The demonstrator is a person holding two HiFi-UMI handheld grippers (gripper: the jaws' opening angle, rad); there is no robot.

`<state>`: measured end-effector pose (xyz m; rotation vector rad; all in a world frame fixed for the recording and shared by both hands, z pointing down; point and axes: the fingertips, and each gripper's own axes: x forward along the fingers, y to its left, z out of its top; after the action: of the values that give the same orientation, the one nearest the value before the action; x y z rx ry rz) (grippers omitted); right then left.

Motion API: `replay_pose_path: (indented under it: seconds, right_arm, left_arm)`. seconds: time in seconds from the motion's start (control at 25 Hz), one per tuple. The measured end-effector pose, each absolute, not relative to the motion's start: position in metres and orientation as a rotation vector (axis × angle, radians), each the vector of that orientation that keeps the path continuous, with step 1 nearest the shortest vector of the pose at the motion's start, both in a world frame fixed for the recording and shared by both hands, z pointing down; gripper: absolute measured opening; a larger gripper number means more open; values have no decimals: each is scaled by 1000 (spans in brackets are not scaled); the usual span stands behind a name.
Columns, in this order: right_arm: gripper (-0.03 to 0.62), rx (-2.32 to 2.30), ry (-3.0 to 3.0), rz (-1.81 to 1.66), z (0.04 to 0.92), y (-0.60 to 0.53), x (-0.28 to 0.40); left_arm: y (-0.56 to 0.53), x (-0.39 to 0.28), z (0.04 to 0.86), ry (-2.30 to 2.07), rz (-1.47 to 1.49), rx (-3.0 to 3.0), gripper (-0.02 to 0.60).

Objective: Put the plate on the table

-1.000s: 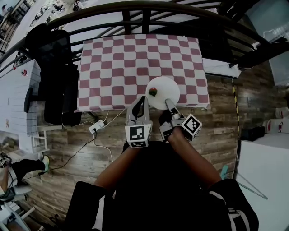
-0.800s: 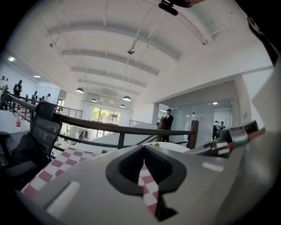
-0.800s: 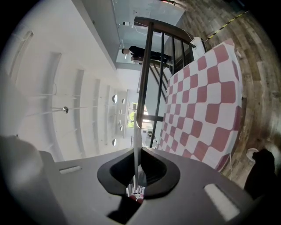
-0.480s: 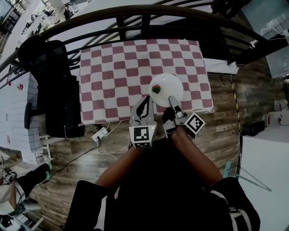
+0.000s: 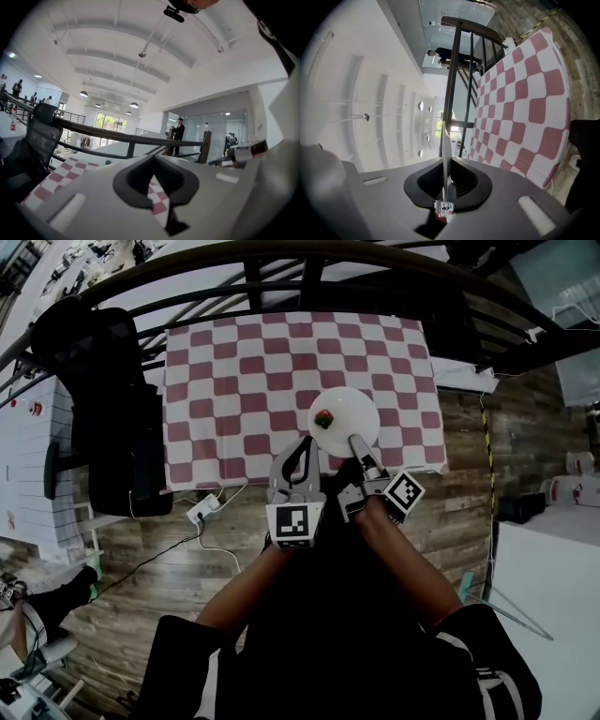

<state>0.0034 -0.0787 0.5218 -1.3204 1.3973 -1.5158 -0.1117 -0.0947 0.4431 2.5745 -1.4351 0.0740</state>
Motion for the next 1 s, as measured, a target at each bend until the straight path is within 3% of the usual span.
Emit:
replay_pose_path:
  seconds: [0.36, 1.0]
  right_arm:
    - [14, -1271, 1432, -1547, 530, -130, 1]
    - [15, -1281, 1553, -1584, 577, -239, 40]
  left_arm:
    - [-136, -125, 451, -1506, 97, 2518, 9]
    - [-243, -81, 484, -1558, 238, 2456, 9]
